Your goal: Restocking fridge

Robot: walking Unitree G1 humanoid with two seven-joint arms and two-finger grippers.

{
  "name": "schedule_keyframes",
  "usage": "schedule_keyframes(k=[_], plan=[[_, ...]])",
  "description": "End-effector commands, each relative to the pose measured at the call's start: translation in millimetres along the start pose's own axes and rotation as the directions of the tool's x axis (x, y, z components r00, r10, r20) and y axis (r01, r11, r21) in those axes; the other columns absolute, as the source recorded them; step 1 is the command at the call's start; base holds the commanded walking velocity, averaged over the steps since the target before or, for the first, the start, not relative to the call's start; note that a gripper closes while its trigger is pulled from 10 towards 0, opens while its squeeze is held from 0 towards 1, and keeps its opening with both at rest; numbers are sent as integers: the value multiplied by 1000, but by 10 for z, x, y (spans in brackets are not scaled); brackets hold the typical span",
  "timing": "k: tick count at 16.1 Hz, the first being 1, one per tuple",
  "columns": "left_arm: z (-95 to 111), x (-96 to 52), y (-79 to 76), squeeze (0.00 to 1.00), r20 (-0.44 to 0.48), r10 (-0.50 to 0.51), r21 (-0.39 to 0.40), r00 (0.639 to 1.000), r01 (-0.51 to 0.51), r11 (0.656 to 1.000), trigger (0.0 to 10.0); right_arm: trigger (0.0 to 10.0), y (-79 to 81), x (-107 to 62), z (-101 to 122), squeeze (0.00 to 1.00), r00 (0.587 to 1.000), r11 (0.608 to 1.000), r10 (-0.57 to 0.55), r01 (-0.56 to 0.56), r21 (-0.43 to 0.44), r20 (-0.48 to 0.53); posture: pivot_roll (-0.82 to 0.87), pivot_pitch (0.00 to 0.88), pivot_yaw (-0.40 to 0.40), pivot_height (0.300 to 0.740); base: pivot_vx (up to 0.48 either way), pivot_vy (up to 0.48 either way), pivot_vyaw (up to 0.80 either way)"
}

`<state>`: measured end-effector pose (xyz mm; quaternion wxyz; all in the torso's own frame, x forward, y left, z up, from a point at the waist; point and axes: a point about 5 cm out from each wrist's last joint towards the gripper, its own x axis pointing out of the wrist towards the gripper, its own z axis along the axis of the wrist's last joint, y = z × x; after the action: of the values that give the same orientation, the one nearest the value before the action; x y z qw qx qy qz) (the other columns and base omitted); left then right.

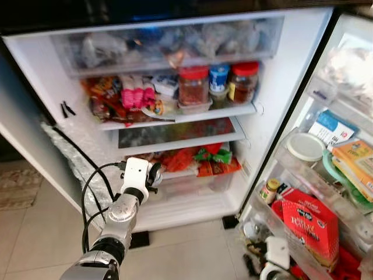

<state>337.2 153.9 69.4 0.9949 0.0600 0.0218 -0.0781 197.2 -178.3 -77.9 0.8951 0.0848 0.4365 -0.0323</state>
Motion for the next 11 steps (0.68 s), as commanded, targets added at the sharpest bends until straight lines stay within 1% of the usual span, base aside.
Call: schedule_keyframes(k=[1,3,4,5,6,7,8,10,11], plan=[[22,18,29,0,8,30,-21,1000,-30,999,10000,10000,-12,-7,-53,0,1000,1000,-1,1,-3,-28,83,0,-21,740,0,0,0],[27,23,15,0,12,26,-19,1000,-26,999,10000,10000,-4,-4,-43,0,1000,1000,0,0,7,-29,90,0,-2,740,0,0,0],[16,14,-8,0,10,2,1,1000,-2,1000,10000,10000,19,-3,-51,0,1000,999,9,-8,36,-27,96,0,10,740,0,0,0],[17,9,9,0,12,-2,10,1000,2,1000,10000,10000,31,-3,-64,0,999,999,10,-9,37,-30,105,3,24,740,0,0,0],[17,4,33,0,13,-2,15,1000,2,1000,10000,10000,33,-10,-118,0,998,1000,6,-5,17,-58,113,12,37,740,0,0,0],[19,-1,60,0,14,-1,20,1000,1,1000,10000,10000,27,-21,-178,0,996,1000,-4,1,-26,-87,118,19,50,740,0,0,0],[25,-3,82,0,17,-1,23,1000,1,1000,10000,10000,26,-27,-210,0,995,1000,-7,4,-28,-97,120,20,53,740,0,0,0],[66,19,79,0,33,-13,28,999,12,1000,10000,10000,-44,-37,-210,0,995,1000,-26,26,8,-93,94,32,53,740,0,0,0],[72,24,65,0,36,-16,21,999,15,1000,10000,10000,-73,-40,-201,0,995,999,-31,32,6,-90,91,35,53,740,0,0,0]])
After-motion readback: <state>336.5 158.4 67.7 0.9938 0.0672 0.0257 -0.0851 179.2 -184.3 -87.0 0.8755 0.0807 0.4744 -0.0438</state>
